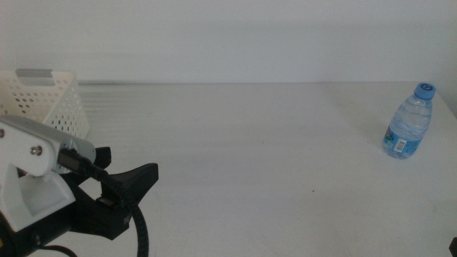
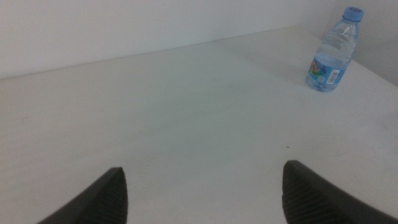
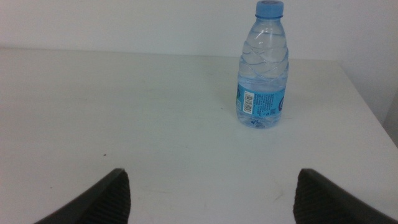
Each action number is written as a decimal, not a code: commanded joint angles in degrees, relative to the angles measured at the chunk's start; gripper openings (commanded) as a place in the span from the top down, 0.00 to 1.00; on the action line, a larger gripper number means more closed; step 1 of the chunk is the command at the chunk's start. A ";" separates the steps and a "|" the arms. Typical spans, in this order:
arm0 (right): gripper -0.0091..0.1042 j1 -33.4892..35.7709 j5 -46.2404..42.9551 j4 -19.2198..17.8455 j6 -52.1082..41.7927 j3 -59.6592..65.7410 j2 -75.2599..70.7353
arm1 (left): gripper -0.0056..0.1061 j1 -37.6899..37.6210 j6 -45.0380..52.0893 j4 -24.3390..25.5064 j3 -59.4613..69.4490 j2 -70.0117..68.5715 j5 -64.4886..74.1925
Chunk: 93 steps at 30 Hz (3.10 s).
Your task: Use arms to grab the bottles and put them into the dustbin to the left of the table.
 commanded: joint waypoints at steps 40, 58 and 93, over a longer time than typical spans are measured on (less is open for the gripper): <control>0.22 -0.30 -57.81 -7.66 -2.20 -8.99 62.82 | 0.26 -0.46 -0.73 -0.06 -1.53 -0.25 -4.66; 0.22 -0.30 -86.32 2.47 -3.43 -9.05 86.18 | 0.26 -0.46 -0.73 -0.06 -1.53 -0.25 -4.66; 0.19 -4.86 -70.16 8.91 -9.47 -41.51 107.35 | 0.26 -0.46 -0.73 -0.06 -1.53 -0.25 -4.66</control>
